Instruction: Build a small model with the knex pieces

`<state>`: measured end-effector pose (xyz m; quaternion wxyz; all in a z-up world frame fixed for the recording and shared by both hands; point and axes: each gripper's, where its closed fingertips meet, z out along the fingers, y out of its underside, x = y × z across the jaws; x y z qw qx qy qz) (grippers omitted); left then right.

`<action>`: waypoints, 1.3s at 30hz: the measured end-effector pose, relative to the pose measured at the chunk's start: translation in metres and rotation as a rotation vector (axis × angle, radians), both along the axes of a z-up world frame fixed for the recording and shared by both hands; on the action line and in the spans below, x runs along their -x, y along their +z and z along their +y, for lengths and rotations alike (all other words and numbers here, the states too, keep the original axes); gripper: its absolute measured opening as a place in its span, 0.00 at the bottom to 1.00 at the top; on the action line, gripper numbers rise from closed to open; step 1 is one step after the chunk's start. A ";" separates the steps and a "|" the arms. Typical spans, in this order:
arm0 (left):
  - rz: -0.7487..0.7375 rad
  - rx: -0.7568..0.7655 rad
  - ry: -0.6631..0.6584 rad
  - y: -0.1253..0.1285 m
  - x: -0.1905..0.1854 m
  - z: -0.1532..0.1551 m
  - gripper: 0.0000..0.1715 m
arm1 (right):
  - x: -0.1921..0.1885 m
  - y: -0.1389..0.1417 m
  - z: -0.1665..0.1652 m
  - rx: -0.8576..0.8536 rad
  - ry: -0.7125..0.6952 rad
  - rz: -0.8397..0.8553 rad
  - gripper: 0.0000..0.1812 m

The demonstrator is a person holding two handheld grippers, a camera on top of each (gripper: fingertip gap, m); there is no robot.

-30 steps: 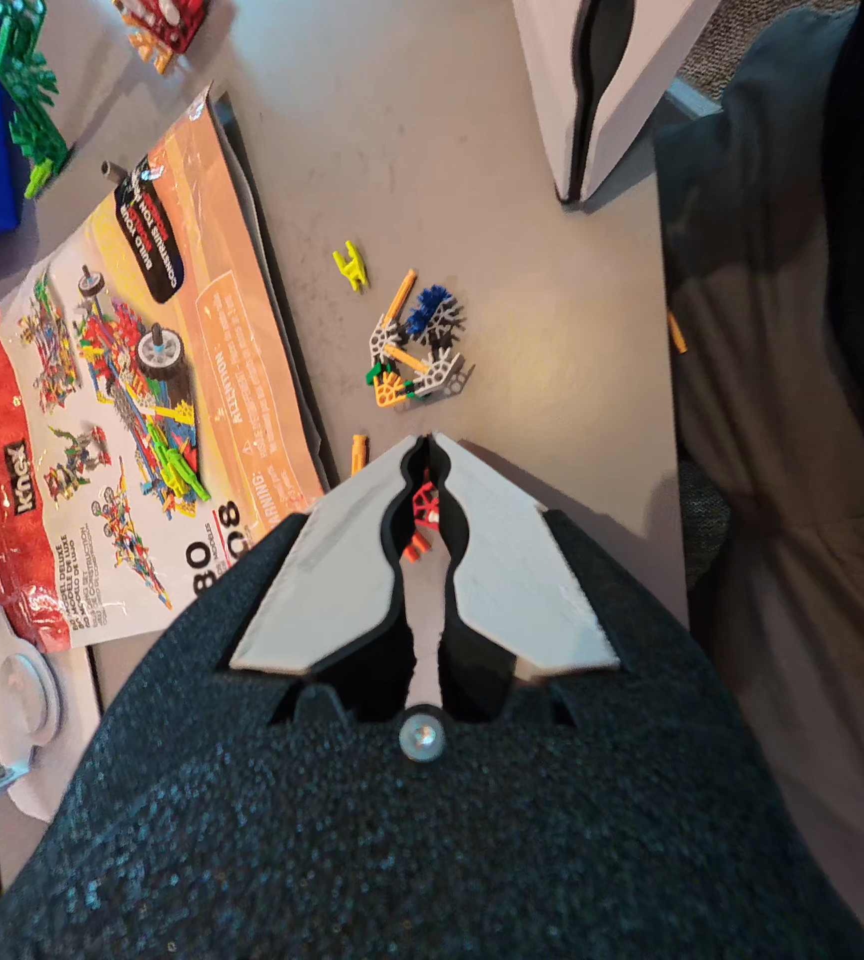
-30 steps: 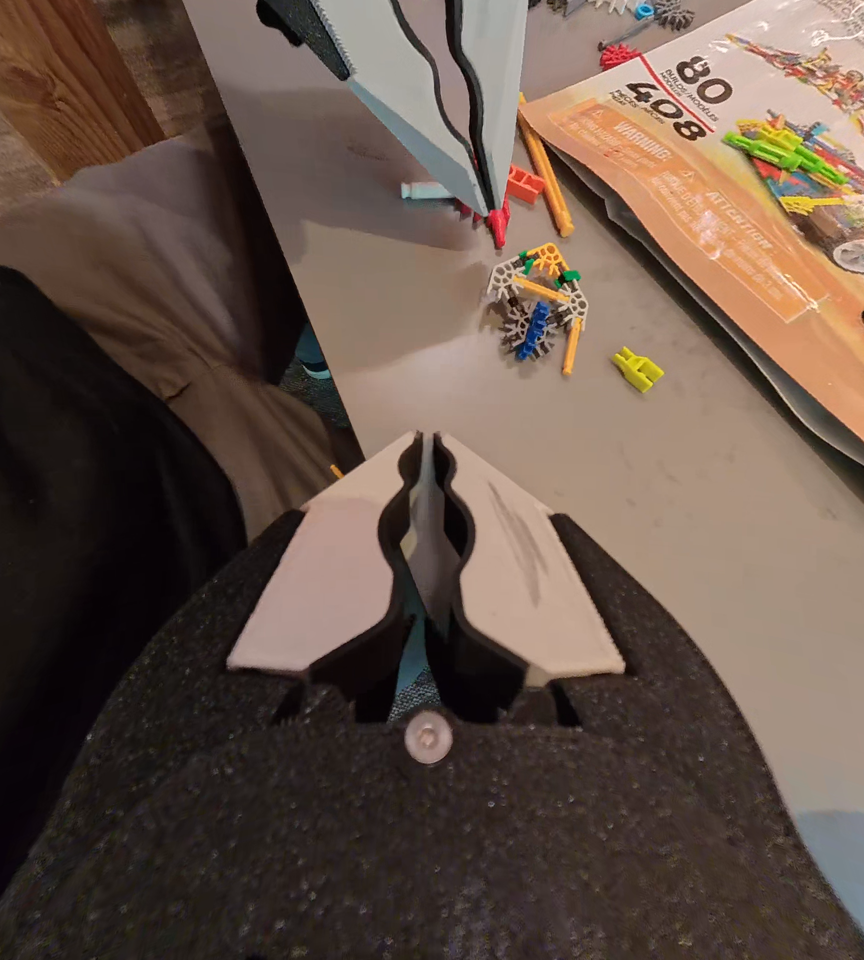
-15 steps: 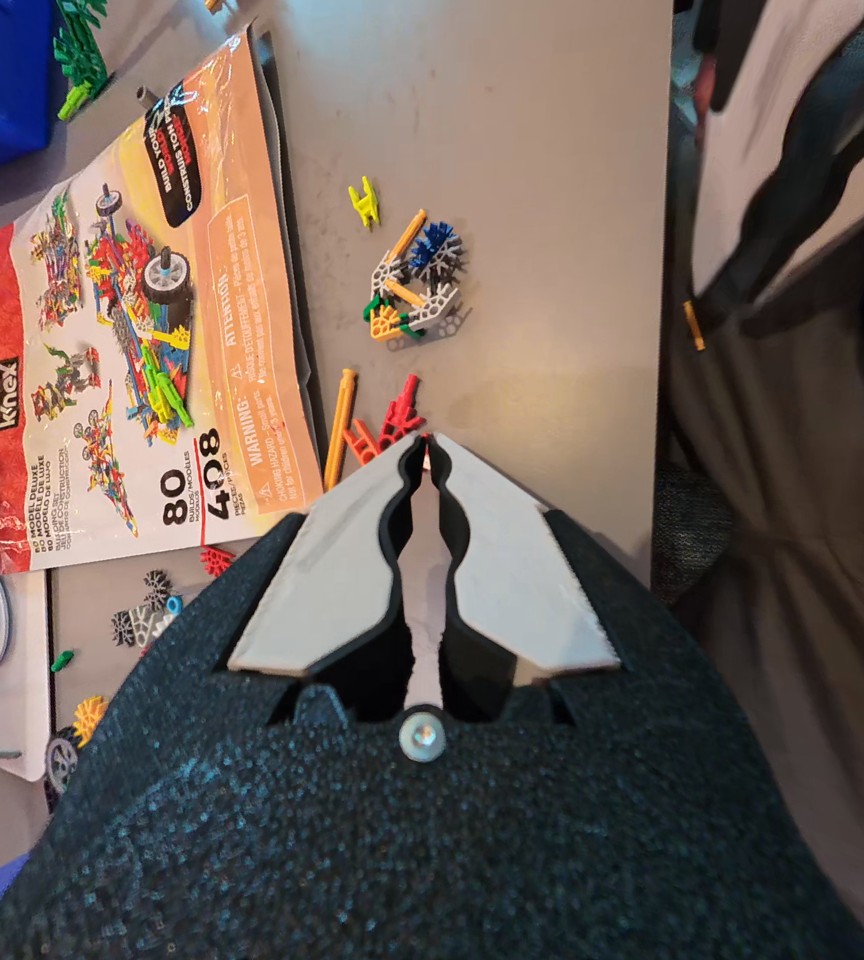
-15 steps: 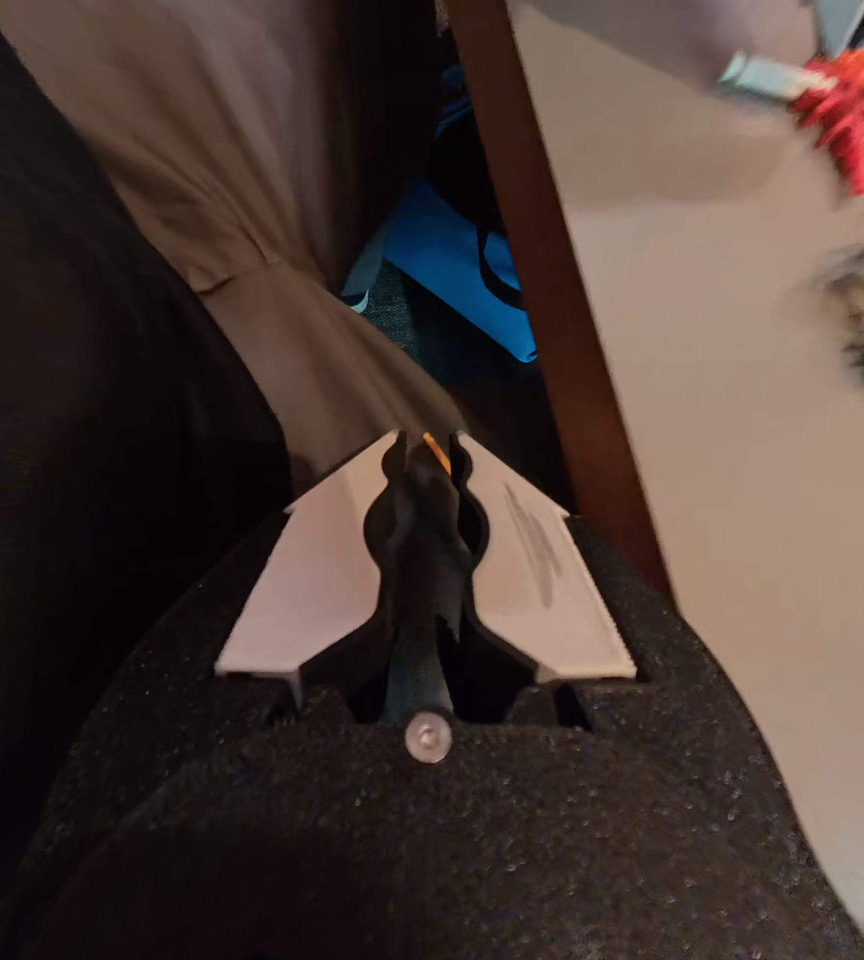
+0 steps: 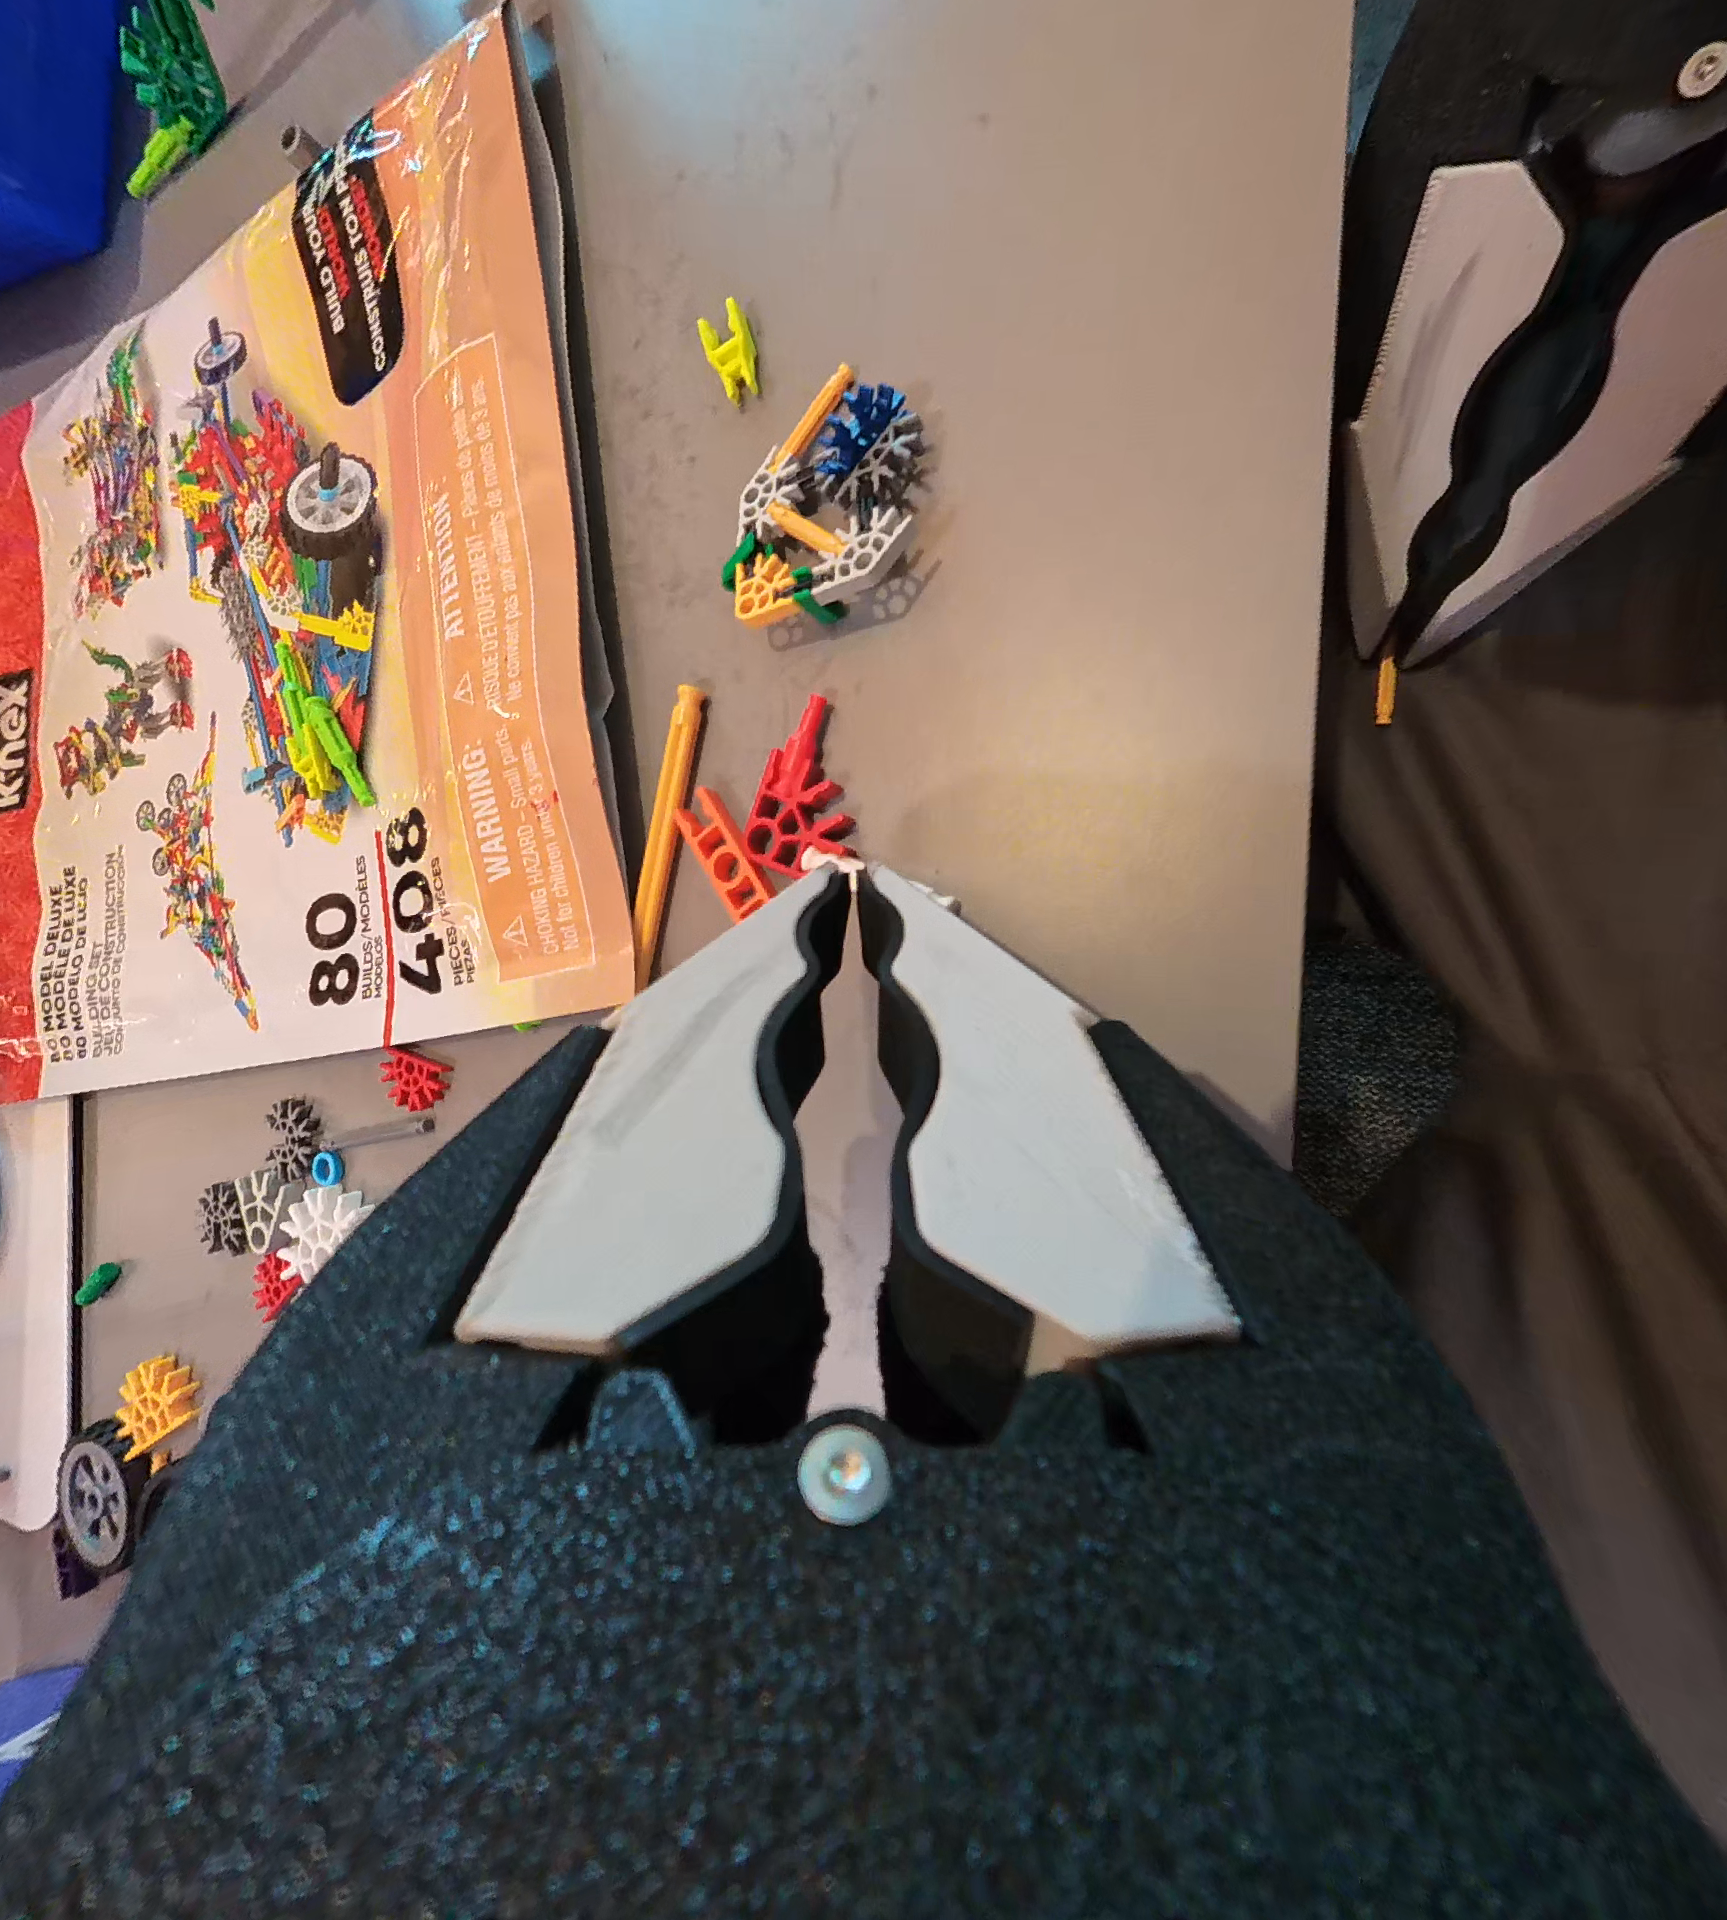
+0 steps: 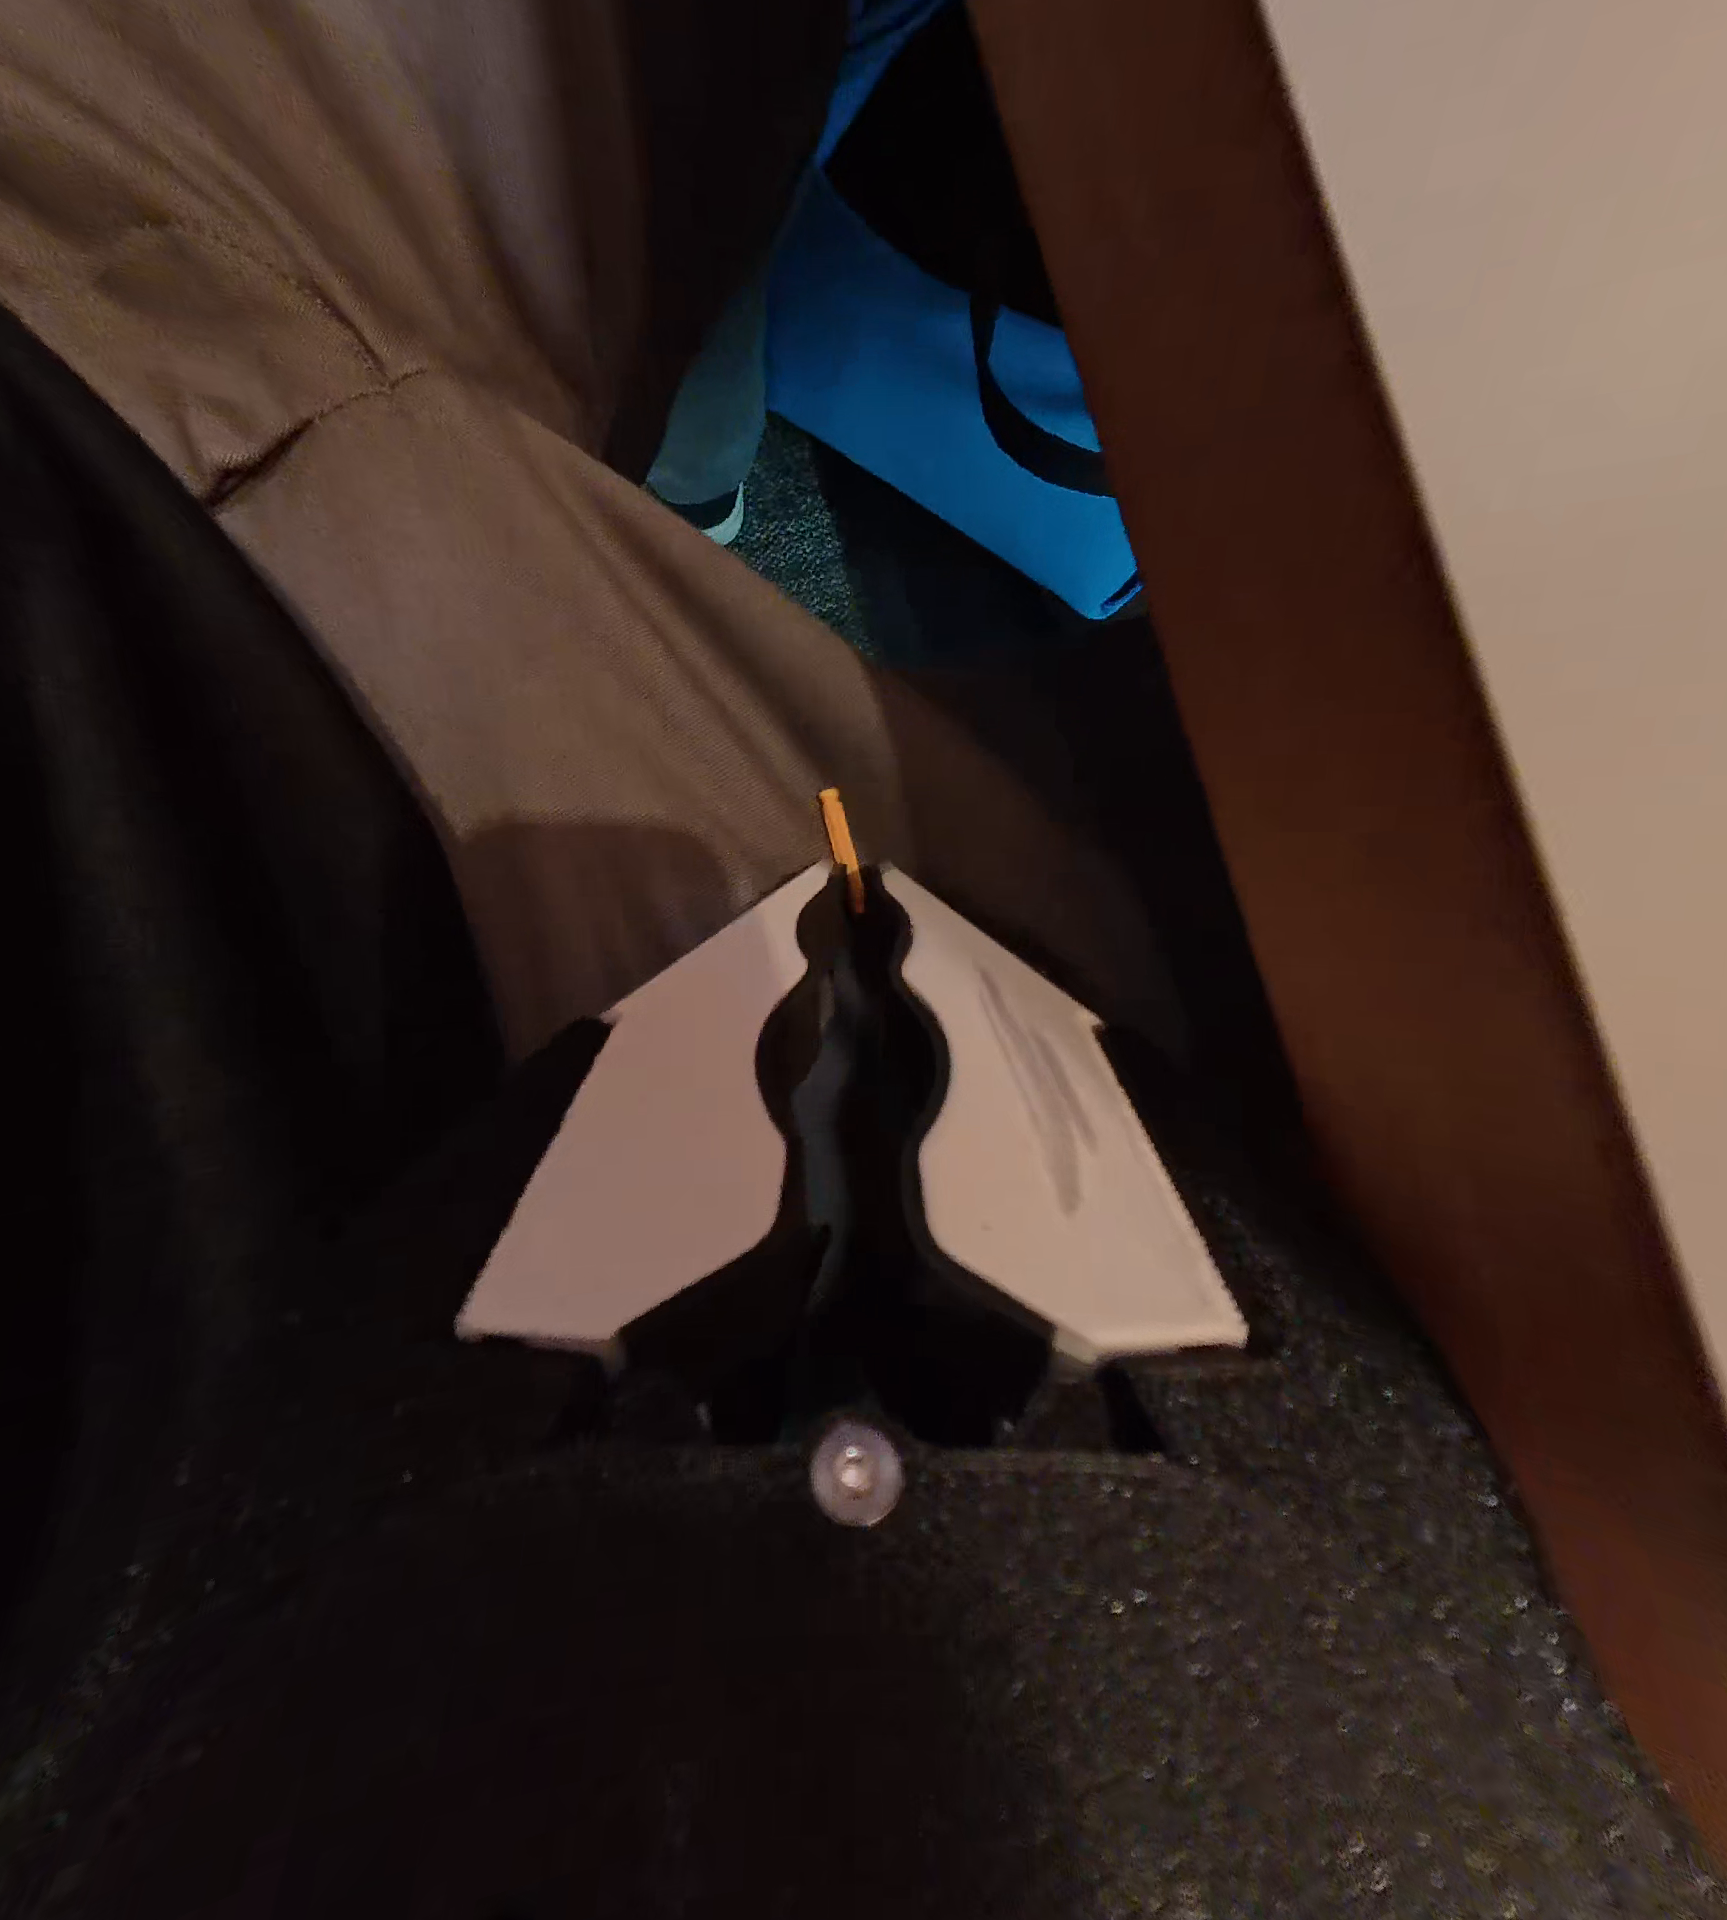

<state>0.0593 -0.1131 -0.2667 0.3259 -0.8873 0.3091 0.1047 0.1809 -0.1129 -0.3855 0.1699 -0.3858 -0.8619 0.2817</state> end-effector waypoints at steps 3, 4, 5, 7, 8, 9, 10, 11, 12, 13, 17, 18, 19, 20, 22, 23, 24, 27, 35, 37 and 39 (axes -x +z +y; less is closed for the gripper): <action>-0.003 -0.004 -0.002 0.000 0.001 0.002 0.00 | -0.002 0.002 -0.003 0.028 0.016 -0.004 0.00; -0.003 -0.005 -0.002 0.001 0.001 0.003 0.00 | -0.001 0.005 -0.003 0.038 0.011 0.010 0.00; -0.004 -0.009 -0.003 0.002 0.001 0.003 0.00 | -0.002 0.007 -0.004 0.047 0.010 0.013 0.00; -0.006 -0.014 -0.006 0.004 0.001 0.004 0.00 | -0.002 0.014 -0.004 0.064 0.004 0.035 0.00; -0.004 -0.017 -0.006 0.005 0.001 0.004 0.00 | -0.003 0.017 -0.004 0.075 0.001 0.037 0.00; -0.006 -0.020 -0.007 0.006 0.001 0.005 0.00 | -0.004 0.020 -0.004 0.081 -0.001 0.042 0.00; -0.009 -0.023 -0.008 0.007 0.000 0.005 0.00 | -0.005 0.025 -0.004 0.090 -0.004 0.052 0.00; -0.011 -0.030 -0.007 0.009 0.000 0.006 0.00 | -0.006 0.032 -0.005 0.108 -0.002 0.060 0.00; -0.011 -0.036 -0.008 0.011 0.000 0.007 0.01 | -0.008 0.040 -0.008 0.129 0.001 0.069 0.00; -0.014 -0.039 -0.011 0.012 -0.001 0.008 0.02 | -0.010 0.048 -0.009 0.145 0.001 0.083 0.00; -0.012 -0.084 -0.050 0.021 -0.009 0.019 0.03 | -0.011 0.093 -0.003 0.193 -0.019 0.158 0.00; -0.006 -0.096 -0.056 0.022 -0.011 0.023 0.03 | -0.009 0.106 0.001 0.205 -0.034 0.184 0.00; 0.003 -0.106 -0.066 0.023 -0.012 0.028 0.03 | -0.005 0.118 0.007 0.214 -0.057 0.209 0.00; 0.017 -0.116 -0.081 0.024 -0.015 0.033 0.03 | -0.001 0.129 0.015 0.220 -0.085 0.234 0.00; 0.035 -0.115 -0.111 0.020 -0.019 0.041 0.02 | 0.010 0.145 0.032 0.227 -0.133 0.267 0.00; 0.045 -0.102 -0.121 0.015 -0.020 0.044 0.02 | 0.016 0.148 0.041 0.219 -0.161 0.275 0.00; 0.063 -0.089 -0.131 0.010 -0.020 0.046 0.02 | 0.022 0.148 0.049 0.207 -0.182 0.273 0.00; 0.073 -0.067 -0.149 0.000 -0.021 0.050 0.00 | 0.035 0.144 0.065 0.187 -0.221 0.256 0.00; 0.075 -0.075 -0.175 -0.004 -0.035 0.052 0.00 | 0.054 0.130 0.071 0.131 -0.215 0.199 0.00; 0.092 -0.064 -0.180 -0.008 -0.038 0.053 0.00 | 0.056 0.128 0.072 0.113 -0.210 0.193 0.00; 0.092 -0.069 -0.188 -0.009 -0.042 0.053 0.00 | 0.056 0.126 0.073 0.109 -0.209 0.181 0.00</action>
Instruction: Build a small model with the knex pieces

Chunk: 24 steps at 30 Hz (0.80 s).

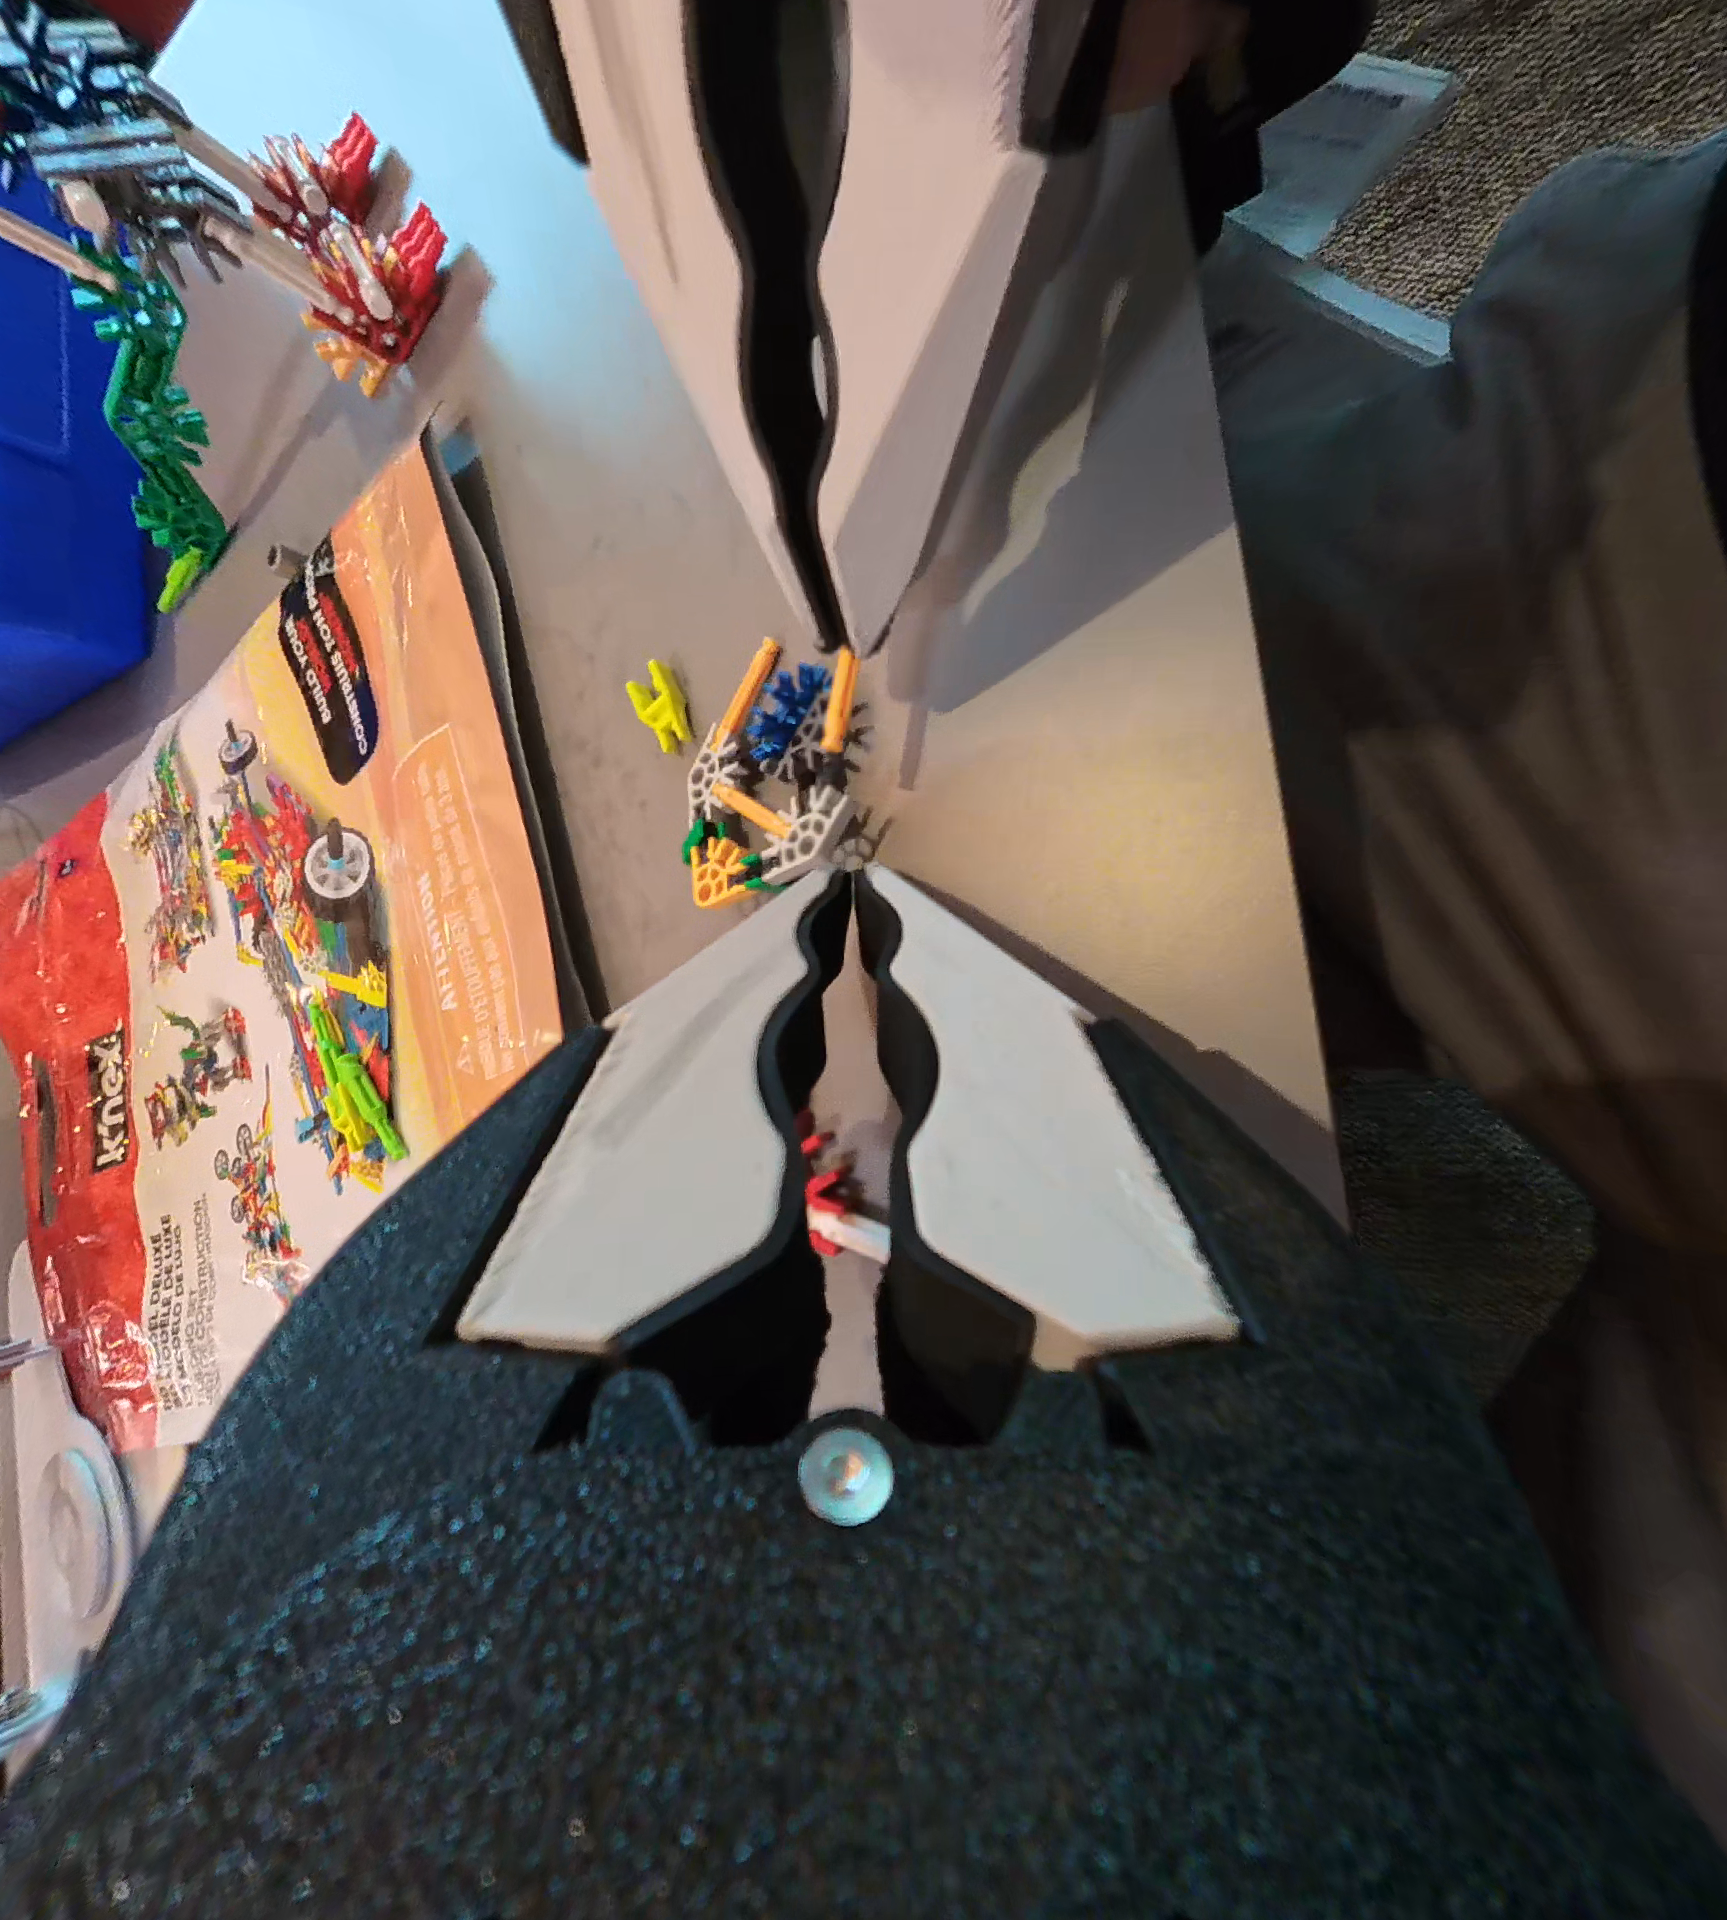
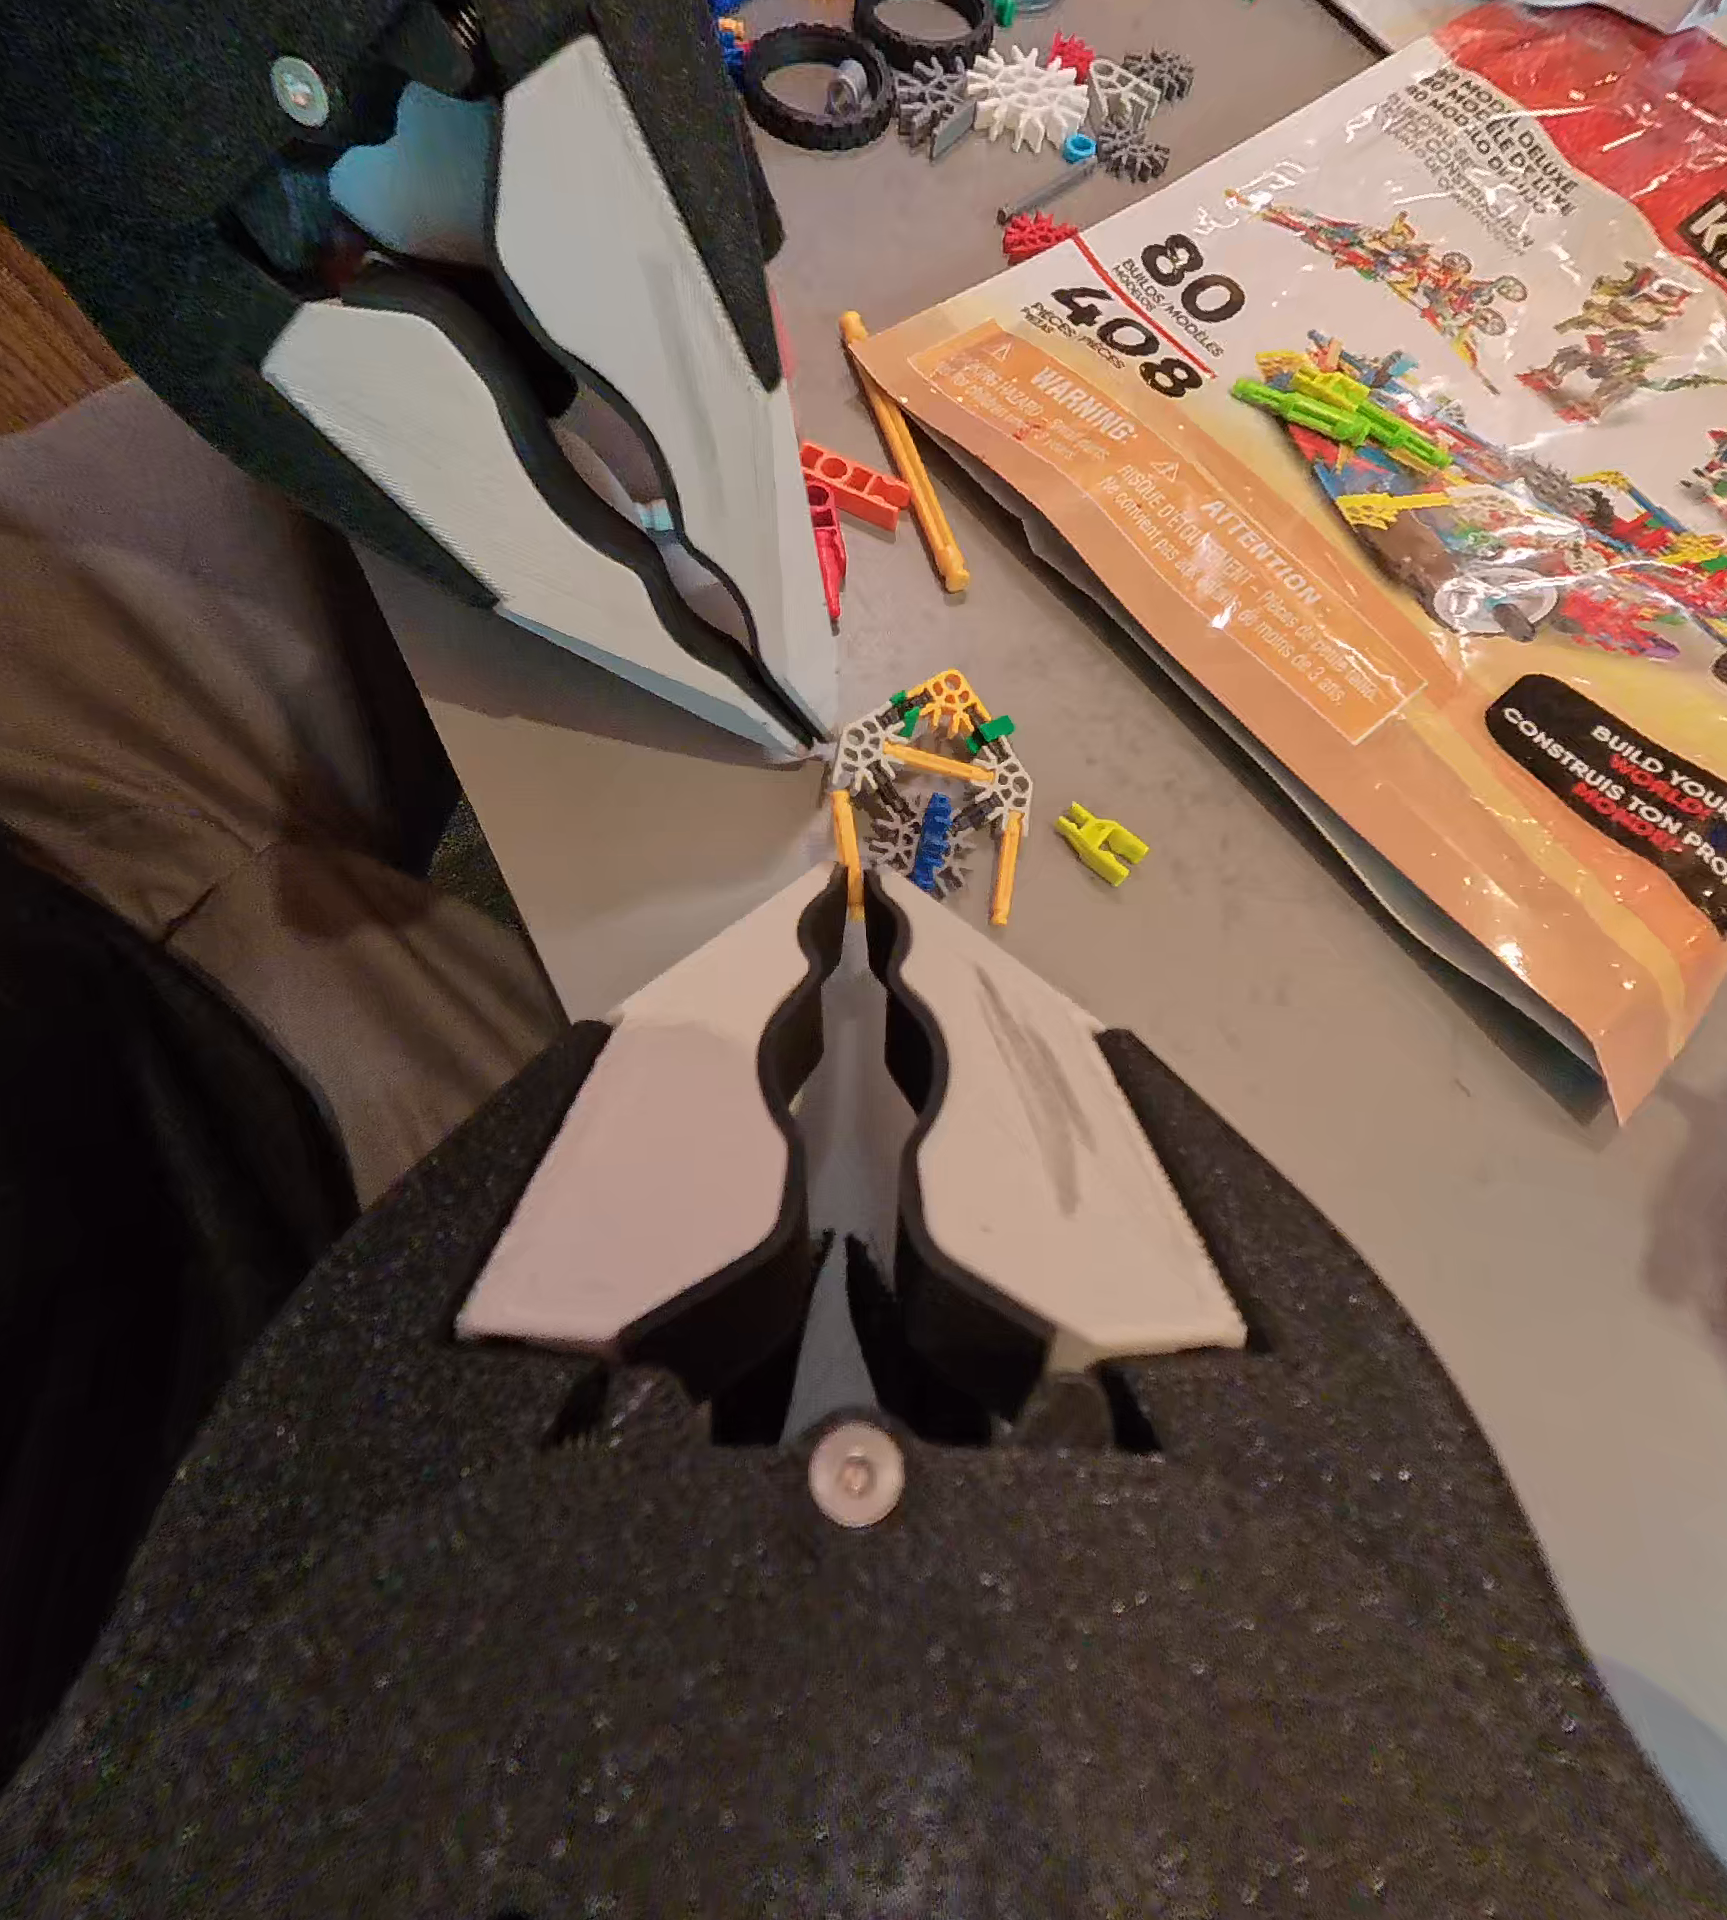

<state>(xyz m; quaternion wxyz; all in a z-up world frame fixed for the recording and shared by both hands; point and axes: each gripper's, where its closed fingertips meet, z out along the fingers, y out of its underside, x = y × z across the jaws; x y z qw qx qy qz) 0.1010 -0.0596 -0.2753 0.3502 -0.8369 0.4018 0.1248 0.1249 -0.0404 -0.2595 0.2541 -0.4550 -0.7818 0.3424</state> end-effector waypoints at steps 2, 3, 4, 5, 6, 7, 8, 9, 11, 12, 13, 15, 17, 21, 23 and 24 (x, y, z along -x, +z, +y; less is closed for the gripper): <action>-0.007 -0.001 -0.011 0.003 -0.002 -0.001 0.00 | 0.001 0.001 0.000 0.004 -0.001 0.000 0.00; -0.010 -0.013 -0.017 0.007 -0.002 -0.001 0.00 | 0.001 0.001 0.000 0.005 -0.002 0.000 0.00; -0.010 -0.028 -0.015 0.012 0.001 0.000 0.00 | 0.001 0.000 0.000 0.004 -0.002 -0.002 0.00; -0.006 -0.036 -0.011 0.015 0.004 0.001 0.00 | 0.002 0.000 0.000 0.004 -0.004 -0.004 0.00; 0.001 -0.039 -0.007 0.018 0.009 0.002 0.01 | 0.002 -0.001 0.000 0.005 -0.008 -0.008 0.00; 0.002 -0.041 -0.003 0.020 0.013 0.003 0.02 | 0.003 -0.002 0.001 0.006 -0.010 -0.012 0.00; -0.004 -0.040 -0.008 0.020 0.015 0.004 0.02 | 0.003 -0.001 0.000 0.006 -0.009 -0.011 0.00; -0.011 -0.039 -0.023 0.019 0.015 0.005 0.02 | 0.004 -0.002 0.000 0.006 -0.008 -0.012 0.00; -0.013 -0.039 -0.045 0.017 0.013 0.009 0.03 | 0.004 -0.003 0.000 0.006 -0.009 -0.018 0.00; -0.009 -0.032 -0.061 0.014 0.011 0.009 0.03 | 0.004 -0.002 0.000 0.008 -0.009 -0.018 0.00; 0.000 -0.027 -0.076 0.012 0.009 0.009 0.04 | 0.004 -0.003 0.000 0.010 -0.009 -0.020 0.00; 0.022 -0.026 -0.083 0.009 0.007 0.011 0.04 | 0.003 -0.003 0.001 0.011 -0.010 -0.026 0.00; 0.024 -0.024 -0.087 0.007 0.005 0.013 0.04 | 0.003 -0.004 0.002 0.012 -0.011 -0.030 0.00; 0.014 -0.015 -0.079 0.008 0.003 0.014 0.03 | 0.001 -0.004 0.005 0.020 -0.010 -0.032 0.00; 0.017 -0.011 -0.083 0.008 0.002 0.014 0.02 | 0.001 -0.003 0.008 0.024 -0.019 -0.030 0.00; 0.021 -0.011 -0.085 0.008 0.000 0.014 0.02 | 0.000 -0.003 0.009 0.025 -0.021 -0.029 0.00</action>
